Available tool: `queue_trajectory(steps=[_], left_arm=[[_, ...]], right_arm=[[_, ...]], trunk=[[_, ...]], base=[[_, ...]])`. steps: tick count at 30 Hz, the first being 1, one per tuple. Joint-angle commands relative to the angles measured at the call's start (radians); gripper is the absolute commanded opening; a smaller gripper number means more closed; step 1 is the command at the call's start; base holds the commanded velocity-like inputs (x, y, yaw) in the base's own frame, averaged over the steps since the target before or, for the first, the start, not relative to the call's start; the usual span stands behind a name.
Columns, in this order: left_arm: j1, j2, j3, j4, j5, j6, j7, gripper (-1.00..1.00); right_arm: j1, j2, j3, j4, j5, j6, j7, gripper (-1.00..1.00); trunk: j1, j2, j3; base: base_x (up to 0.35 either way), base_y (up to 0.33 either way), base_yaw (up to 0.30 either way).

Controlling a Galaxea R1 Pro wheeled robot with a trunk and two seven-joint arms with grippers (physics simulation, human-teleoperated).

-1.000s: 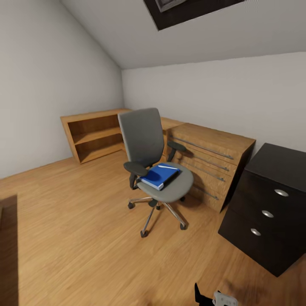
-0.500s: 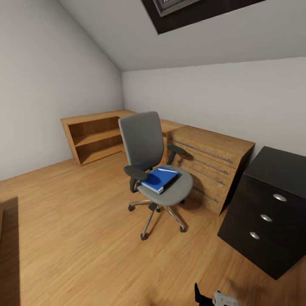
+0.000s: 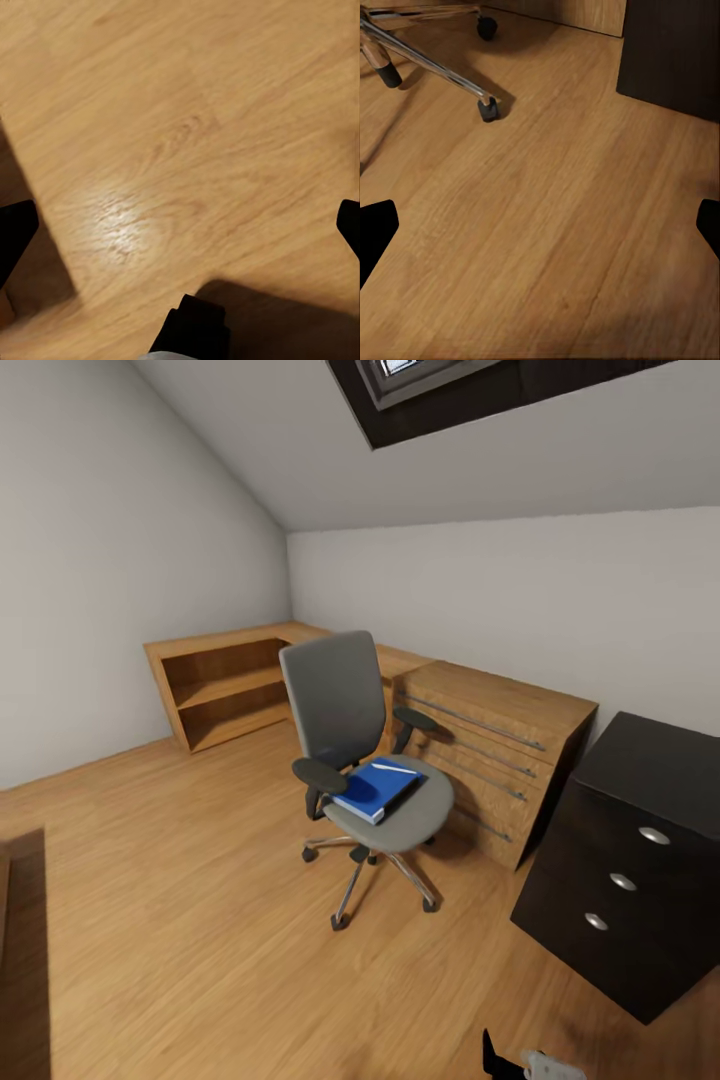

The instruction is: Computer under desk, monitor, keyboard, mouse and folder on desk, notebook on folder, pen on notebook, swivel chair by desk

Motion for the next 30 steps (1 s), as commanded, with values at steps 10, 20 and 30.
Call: queue_trajectory(steps=[10,20,30], left_arm=[[-0.001,-0.008,-0.001,0.001,0.008,-0.056,0.002,1.0],[-0.001,-0.009,0.002,-0.001,0.01,-0.072,0.004,1.0],[-0.001,-0.008,0.0,0.003,0.009,-0.063,-0.003,1.0]], right_arm=[[0.021,-0.027,-0.002,0.0,0.034,-0.002,-0.009,1.0],[0.022,-0.014,-0.002,0.001,0.033,-0.005,-0.015,1.0],[0.022,-0.012,-0.002,0.0,0.035,-0.004,-0.014,1.0]], trunk=[[-0.039,0.07,0.031],[-0.077,0.14,0.062],[-0.115,0.21,0.093]], base=[[0.0,0.0,0.0],[0.0,0.0,-0.017],[0.0,0.0,-0.253]])
